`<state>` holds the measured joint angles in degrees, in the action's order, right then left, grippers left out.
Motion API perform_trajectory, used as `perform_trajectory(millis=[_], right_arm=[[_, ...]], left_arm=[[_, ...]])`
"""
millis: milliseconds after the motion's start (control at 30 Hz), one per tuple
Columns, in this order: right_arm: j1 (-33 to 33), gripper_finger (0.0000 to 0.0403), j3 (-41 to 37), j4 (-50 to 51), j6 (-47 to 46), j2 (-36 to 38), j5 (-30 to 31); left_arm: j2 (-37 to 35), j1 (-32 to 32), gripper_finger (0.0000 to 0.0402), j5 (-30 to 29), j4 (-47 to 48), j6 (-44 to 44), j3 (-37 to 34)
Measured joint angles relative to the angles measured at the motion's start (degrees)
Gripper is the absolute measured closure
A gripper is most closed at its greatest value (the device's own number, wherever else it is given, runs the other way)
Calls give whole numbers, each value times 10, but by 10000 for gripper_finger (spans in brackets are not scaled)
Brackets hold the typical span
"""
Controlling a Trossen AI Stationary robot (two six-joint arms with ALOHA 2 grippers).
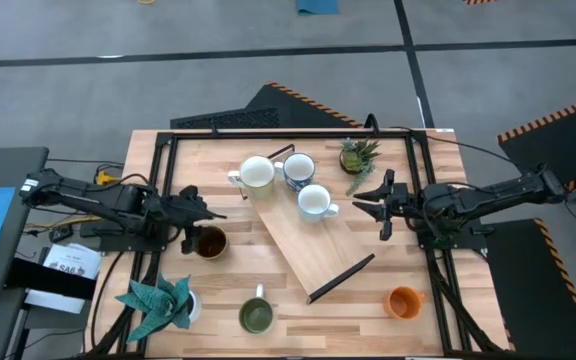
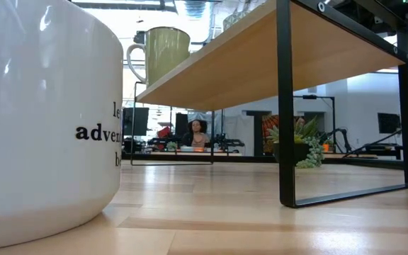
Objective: Place coffee mugs
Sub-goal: Put the green mug on the shelf
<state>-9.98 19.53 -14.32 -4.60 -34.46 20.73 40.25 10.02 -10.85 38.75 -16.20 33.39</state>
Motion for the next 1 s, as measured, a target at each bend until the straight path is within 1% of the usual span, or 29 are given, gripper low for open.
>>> perform_trajectory(millis=[67,167,300,500,633,733,833,900,1000], right_arm=[[0,286,0,4,-1,0,0],[0,286,0,5,-5,0,0],[0,286,0,6,-10,0,2],[0,286,0,6,-10,0,2],[0,286,0,6,-10,0,2],[0,286,0,5,-10,0,2],[0,286,0,5,-10,0,2],[0,286,0,6,-10,0,2],[0,286,0,6,-10,0,2]], left_arm=[[3,1,258,16,6,-22,0],[15,1,258,0,31,-50,0],[41,0,258,-9,45,-60,0],[101,0,258,32,43,-80,0],[134,0,258,43,37,-85,0],[144,0,261,46,35,-85,0],[145,0,284,44,47,-95,10],[144,0,315,44,54,-115,27],[145,0,374,43,67,-134,62]])
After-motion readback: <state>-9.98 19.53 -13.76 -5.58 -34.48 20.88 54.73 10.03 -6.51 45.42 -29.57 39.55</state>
